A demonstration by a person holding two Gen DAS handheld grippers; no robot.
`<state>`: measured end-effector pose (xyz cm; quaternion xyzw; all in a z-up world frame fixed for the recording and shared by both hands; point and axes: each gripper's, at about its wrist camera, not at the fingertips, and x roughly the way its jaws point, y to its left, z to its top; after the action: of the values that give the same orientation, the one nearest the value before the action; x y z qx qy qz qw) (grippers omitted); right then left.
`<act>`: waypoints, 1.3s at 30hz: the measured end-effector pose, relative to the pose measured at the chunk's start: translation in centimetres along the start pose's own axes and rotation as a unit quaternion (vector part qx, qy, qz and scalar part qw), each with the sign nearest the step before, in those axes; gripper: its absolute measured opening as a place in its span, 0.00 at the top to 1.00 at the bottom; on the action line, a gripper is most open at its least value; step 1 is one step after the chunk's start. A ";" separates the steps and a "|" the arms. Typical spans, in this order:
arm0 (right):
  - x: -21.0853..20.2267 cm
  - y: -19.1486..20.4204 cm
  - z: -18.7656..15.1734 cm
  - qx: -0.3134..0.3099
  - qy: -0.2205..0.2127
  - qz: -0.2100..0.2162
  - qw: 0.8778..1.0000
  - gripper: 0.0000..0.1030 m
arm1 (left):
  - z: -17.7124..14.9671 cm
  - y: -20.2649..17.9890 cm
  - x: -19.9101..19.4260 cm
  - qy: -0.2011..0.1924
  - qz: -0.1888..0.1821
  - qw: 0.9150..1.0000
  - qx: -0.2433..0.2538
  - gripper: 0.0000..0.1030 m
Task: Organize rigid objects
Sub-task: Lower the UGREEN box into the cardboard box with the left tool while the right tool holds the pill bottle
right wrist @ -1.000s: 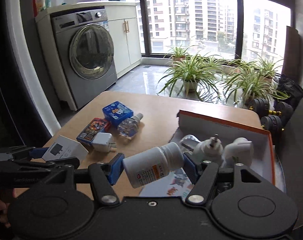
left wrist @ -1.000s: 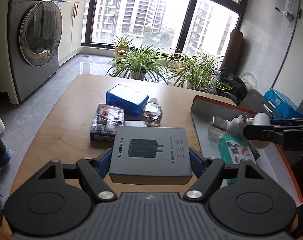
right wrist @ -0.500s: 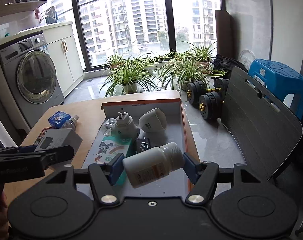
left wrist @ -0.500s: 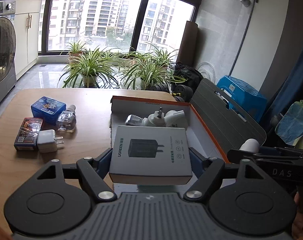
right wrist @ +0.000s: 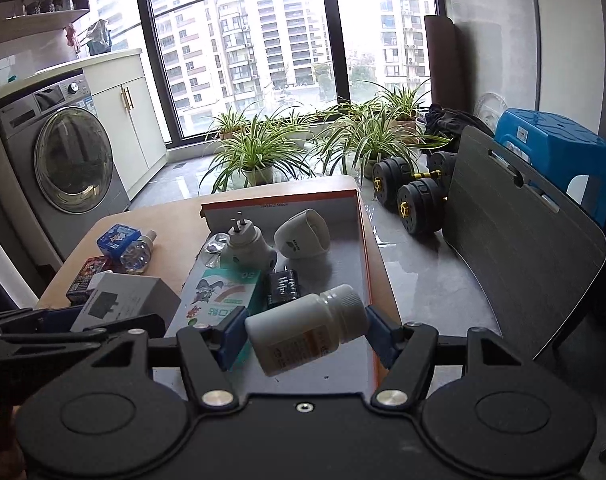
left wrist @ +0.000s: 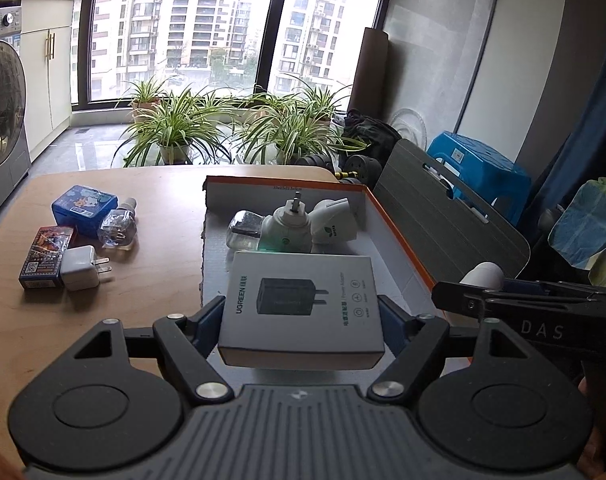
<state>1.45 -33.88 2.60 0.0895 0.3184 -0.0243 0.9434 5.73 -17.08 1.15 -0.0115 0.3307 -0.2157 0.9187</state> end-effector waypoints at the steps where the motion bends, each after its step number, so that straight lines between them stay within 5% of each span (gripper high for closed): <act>1: 0.0 -0.1 0.0 0.003 0.000 0.001 1.000 0.26 | 0.0 -0.2 0.0 0.001 0.000 1.000 0.002 0.23; 39: 0.7 1.1 0.0 -0.008 0.010 0.003 1.000 0.25 | -1.1 -1.1 1.0 0.022 0.001 1.000 0.006 0.23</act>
<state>2.10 -32.77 2.33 0.0828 0.3278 -0.0181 0.9409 5.31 -18.33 -0.18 -0.0012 0.3494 -0.2172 0.9114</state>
